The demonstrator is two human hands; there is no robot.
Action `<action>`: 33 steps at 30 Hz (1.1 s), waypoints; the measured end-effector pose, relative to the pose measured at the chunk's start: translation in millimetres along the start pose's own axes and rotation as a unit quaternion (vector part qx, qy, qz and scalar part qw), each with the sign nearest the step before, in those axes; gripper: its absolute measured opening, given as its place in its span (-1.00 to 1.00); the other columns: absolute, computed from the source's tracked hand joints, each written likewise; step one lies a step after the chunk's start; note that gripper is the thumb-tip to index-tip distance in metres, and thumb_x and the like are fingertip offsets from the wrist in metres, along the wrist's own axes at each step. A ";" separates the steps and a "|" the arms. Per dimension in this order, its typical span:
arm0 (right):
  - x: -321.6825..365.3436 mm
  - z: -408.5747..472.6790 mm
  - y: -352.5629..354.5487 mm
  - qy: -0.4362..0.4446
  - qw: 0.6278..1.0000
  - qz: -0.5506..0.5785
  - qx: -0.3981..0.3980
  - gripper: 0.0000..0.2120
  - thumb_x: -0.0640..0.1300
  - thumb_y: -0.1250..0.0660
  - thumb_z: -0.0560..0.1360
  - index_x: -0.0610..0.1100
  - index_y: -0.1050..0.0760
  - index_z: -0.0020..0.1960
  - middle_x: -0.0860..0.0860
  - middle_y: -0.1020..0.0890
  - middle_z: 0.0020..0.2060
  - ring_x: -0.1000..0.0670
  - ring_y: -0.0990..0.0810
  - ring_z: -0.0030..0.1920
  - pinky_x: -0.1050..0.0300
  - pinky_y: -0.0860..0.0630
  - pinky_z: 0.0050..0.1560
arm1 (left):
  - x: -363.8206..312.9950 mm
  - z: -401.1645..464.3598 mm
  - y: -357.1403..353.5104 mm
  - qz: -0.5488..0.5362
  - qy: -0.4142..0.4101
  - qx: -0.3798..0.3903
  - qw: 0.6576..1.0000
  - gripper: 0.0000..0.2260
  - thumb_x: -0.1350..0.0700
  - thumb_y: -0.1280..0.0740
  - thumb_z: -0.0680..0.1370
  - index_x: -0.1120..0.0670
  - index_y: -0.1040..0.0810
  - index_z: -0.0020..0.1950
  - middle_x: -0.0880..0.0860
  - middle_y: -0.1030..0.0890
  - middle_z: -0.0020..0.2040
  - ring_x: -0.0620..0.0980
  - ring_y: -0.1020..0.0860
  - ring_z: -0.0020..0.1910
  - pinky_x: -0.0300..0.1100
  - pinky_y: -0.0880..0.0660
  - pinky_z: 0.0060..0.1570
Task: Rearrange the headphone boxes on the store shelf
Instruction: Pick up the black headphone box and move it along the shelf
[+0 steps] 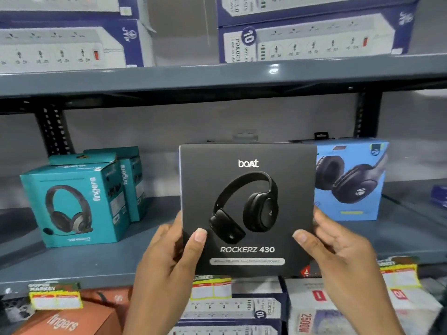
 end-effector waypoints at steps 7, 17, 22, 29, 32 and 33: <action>-52.6 33.2 115.4 -0.001 0.996 -0.058 -0.068 -0.38 -0.23 -0.43 0.66 0.51 -0.56 0.37 0.31 -0.80 0.16 0.16 -0.74 0.28 0.06 -0.56 0.39 | -24.6 19.5 -136.0 -0.018 -0.058 0.090 0.994 -0.55 -0.20 -0.31 0.64 -0.30 -0.55 0.55 -0.07 -0.67 0.15 -0.09 -0.68 0.21 0.07 -0.60 0.38; -90.4 39.6 143.6 -0.036 0.995 -0.025 -0.092 -0.40 -0.20 -0.44 0.65 0.47 -0.54 0.43 0.26 -0.77 0.28 0.23 -0.67 0.36 0.05 -0.51 0.48 | -22.7 17.0 -180.9 -0.009 -0.042 0.097 0.994 -0.52 -0.03 -0.34 0.74 -0.29 -0.44 0.66 -0.05 -0.62 0.11 -0.07 -0.66 0.17 0.01 -0.57 0.41; -85.3 51.3 66.5 -0.012 0.999 -0.017 -0.047 -0.41 -0.08 -0.52 0.60 0.20 -0.49 0.58 0.24 -0.73 0.31 0.25 -0.68 0.32 0.02 -0.58 0.44 | 7.4 25.6 -109.4 0.000 -0.026 0.013 1.000 -0.64 0.04 -0.38 0.72 -0.24 -0.60 0.50 0.00 -0.67 0.10 -0.08 -0.68 0.13 0.08 -0.60 0.34; -47.3 49.3 -108.3 0.023 0.997 0.044 0.053 -0.40 -0.21 -0.50 0.60 0.35 -0.55 0.47 0.33 -0.77 0.15 0.22 -0.76 0.19 0.18 -0.65 0.27 | 63.1 27.5 37.7 0.014 0.004 -0.113 0.994 -0.51 -0.12 -0.32 0.63 -0.28 -0.50 0.59 -0.09 -0.70 0.38 0.00 -0.63 0.43 0.21 -0.50 0.54; -35.6 41.8 -183.1 0.020 0.995 0.040 0.088 -0.44 -0.15 -0.52 0.59 0.02 -0.53 0.57 0.45 -0.64 -0.11 0.31 -0.65 -0.05 0.12 -0.57 0.07 | 87.9 22.2 100.8 0.027 0.013 -0.170 0.985 -0.52 -0.10 -0.33 0.63 -0.25 -0.52 0.58 -0.10 -0.70 0.42 -0.01 -0.63 0.46 0.22 -0.49 0.57; -33.0 40.4 -202.0 0.020 0.994 0.038 0.098 -0.46 -0.16 -0.51 0.59 0.01 -0.55 0.55 0.43 -0.58 -0.27 0.30 -0.57 -0.22 0.13 -0.53 -0.04 | 95.6 21.3 115.8 0.027 0.017 -0.183 0.983 -0.52 -0.09 -0.33 0.62 -0.25 -0.53 0.57 -0.09 -0.71 0.42 0.00 -0.64 0.45 0.21 -0.51 0.55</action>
Point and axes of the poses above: each hand's wrist, its own z-axis towards the middle knuckle, its own y-axis out of the back of the hand, x = y × z, the point moved 6 cm from there along z, towards the middle knuckle
